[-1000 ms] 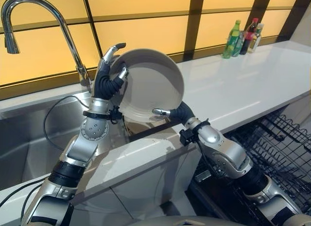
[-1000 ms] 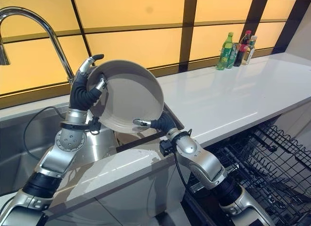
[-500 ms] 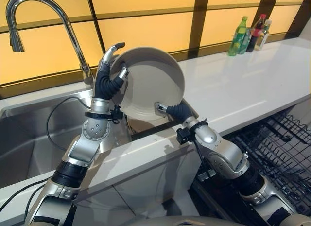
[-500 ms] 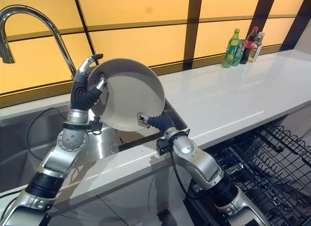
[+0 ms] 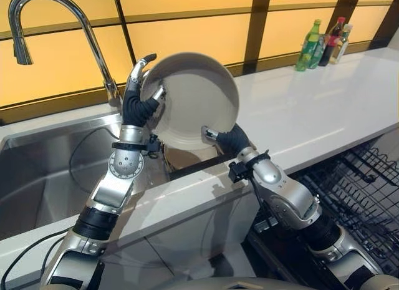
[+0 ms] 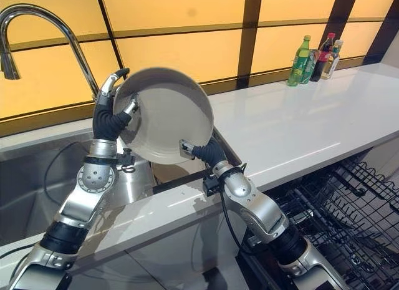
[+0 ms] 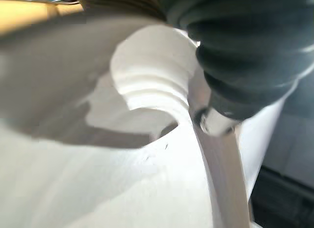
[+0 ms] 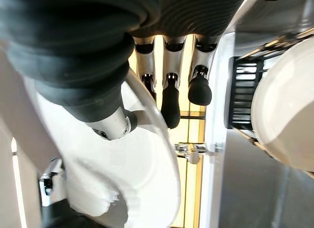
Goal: Pick up plates and place into dishwasher.
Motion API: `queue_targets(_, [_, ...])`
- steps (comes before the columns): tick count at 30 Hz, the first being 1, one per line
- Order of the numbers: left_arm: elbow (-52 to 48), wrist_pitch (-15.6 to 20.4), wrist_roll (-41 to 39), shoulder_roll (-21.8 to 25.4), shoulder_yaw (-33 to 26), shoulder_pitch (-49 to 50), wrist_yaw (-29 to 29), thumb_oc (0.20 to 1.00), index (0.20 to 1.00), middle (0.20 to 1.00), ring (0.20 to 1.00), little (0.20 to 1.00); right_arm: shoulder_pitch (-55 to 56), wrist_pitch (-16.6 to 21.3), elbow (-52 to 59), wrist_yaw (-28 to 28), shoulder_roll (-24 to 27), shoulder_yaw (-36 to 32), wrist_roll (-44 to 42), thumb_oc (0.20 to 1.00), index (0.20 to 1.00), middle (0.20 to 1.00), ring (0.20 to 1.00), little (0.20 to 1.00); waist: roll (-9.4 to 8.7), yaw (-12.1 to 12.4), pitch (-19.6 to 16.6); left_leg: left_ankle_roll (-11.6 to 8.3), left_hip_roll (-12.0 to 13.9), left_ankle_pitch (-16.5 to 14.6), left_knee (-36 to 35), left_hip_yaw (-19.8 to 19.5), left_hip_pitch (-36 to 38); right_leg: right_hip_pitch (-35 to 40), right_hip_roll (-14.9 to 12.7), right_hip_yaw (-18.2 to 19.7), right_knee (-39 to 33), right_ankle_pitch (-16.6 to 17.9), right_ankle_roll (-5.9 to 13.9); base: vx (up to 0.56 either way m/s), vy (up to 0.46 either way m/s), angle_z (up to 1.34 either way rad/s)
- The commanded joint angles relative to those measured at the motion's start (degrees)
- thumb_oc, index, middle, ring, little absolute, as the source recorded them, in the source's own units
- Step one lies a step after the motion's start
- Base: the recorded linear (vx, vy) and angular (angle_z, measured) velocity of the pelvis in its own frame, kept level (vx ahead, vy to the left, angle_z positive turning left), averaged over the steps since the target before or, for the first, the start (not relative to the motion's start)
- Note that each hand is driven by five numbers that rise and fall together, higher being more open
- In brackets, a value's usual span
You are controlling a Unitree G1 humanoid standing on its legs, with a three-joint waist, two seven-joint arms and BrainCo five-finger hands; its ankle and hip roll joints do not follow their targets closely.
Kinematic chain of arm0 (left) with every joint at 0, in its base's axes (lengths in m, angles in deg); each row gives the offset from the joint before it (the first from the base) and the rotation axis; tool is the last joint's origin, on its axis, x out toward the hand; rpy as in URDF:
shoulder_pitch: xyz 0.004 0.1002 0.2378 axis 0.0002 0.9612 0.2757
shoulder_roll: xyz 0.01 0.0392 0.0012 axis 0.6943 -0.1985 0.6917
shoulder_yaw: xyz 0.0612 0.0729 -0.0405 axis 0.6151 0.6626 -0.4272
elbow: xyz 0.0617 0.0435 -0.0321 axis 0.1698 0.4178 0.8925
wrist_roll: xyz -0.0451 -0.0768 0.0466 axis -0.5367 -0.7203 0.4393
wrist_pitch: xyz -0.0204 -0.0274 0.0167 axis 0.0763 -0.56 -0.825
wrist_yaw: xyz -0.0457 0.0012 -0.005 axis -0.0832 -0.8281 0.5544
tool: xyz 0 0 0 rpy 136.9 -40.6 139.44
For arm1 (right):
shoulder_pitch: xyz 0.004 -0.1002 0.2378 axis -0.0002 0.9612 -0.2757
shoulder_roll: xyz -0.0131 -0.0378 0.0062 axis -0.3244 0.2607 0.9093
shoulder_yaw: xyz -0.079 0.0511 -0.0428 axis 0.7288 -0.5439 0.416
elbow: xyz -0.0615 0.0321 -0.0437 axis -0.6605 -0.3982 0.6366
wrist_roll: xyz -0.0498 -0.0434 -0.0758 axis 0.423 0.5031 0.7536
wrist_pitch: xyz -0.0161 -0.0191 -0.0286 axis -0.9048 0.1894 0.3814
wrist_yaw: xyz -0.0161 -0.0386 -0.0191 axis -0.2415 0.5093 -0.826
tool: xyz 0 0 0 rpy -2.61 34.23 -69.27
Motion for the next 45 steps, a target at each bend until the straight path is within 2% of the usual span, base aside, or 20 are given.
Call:
queue_targets(1, [-0.2, 1.1, -0.8, 0.3, -1.7, -4.0, -1.9, 1.000, 1.000, 1.000, 1.000, 1.000, -7.5, 5.8, 3.3, 0.1, -2.4, -4.8, 1.5, 0.200, 0.200, 0.200, 0.200, 0.200, -1.30, 1.0, -2.8, 3.24, -2.4, -0.7, 0.2, -0.2, 0.1, -1.1, 1.4, -1.4, 3.3, -0.3, -1.52, -0.01, -0.033, 0.05])
queue_targets(11, [-0.3, 3.2, -0.8, 2.0, -10.6, -1.3, -8.8, 1.000, 1.000, 1.000, 1.000, 1.000, -3.6, 8.0, 3.5, 0.4, 0.0, -10.1, 4.8, 0.200, 0.200, 0.200, 0.200, 0.200, -1.01, 0.9, -2.9, 2.59, -1.7, -0.6, 0.7, -0.4, -0.2, -0.9, 1.7, -2.0, 3.5, -1.0, -2.16, 0.00, -0.017, 0.02])
queue_targets(20, [-0.4, 5.7, -2.6, 3.7, -18.0, 2.8, -13.6, 1.000, 1.000, 1.000, 1.000, 1.000, 0.2, 10.0, 4.1, 2.6, 3.9, -16.0, 11.7, 0.200, 0.200, 0.200, 0.200, 0.200, -0.77, 0.1, -3.0, 2.14, -1.2, -0.8, 0.8, 0.3, 0.0, -0.8, 2.2, -1.5, 3.5, -1.4, -2.60, 0.00, -0.002, 0.00])
queue_targets(27, [0.4, 4.1, -3.0, 6.2, -21.7, 6.2, -11.6, 1.000, 1.000, 1.000, 1.000, 1.000, 6.6, 12.0, 2.6, 4.0, 10.6, -24.7, 18.1, 0.200, 0.200, 0.200, 0.200, 0.200, -0.75, -2.6, -2.9, 2.31, -1.2, -1.5, 0.6, 2.8, 0.6, -1.3, 2.4, 1.0, 2.8, -0.6, -2.25, -0.01, 0.009, -0.08])
queue_targets(33, [2.2, 3.6, -2.2, 8.0, -24.5, 9.3, -10.8, 1.000, 1.000, 1.000, 1.000, 1.000, 14.7, 14.3, 0.9, 4.5, 13.9, -33.5, 20.7, 0.200, 0.200, 0.200, 0.200, 0.200, -0.63, -5.3, -2.7, 2.78, -1.3, -2.2, 0.2, 5.5, 1.3, -2.0, 2.4, 3.9, 2.1, 0.5, -1.51, 0.00, 0.009, -0.33])
queue_targets(35, [3.6, 4.3, -2.0, 8.3, -26.8, 11.3, -10.6, 1.000, 1.000, 1.000, 1.000, 1.000, 18.7, 15.2, 0.3, 4.5, 14.6, -37.4, 22.8, 0.200, 0.200, 0.200, 0.200, 0.200, -0.53, -6.6, -2.6, 2.90, -1.2, -2.4, 0.1, 6.7, 1.4, -2.6, 2.2, 5.0, 1.7, 1.2, -1.03, 0.00, -0.009, -0.36])
queue_targets(41, [8.3, 5.0, -1.9, 10.6, -30.7, 13.0, -10.4, 1.000, 1.000, 1.000, 1.000, 1.000, 24.0, 14.0, -2.6, 6.5, 16.8, -44.2, 27.8, 0.200, 0.200, 0.200, 0.200, 0.200, -0.20, -9.5, -1.7, 3.32, -1.3, -3.8, 0.0, 9.6, 1.8, -4.0, 2.0, 7.2, 1.0, 2.0, -0.02, -0.01, -0.018, -0.36])
queue_targets(45, [10.9, 5.2, -1.9, 12.0, -33.9, 14.5, -10.0, 1.000, 1.000, 1.000, 1.000, 1.000, 28.3, 12.4, -5.6, 5.8, 18.4, -49.8, 31.3, 0.200, 0.200, 0.200, 0.200, 0.200, -0.02, -11.7, -0.9, 3.49, -1.3, -4.1, 0.0, 11.5, 2.1, -5.0, 1.8, 8.6, 0.8, 2.8, 0.77, 0.01, -0.043, -0.22])
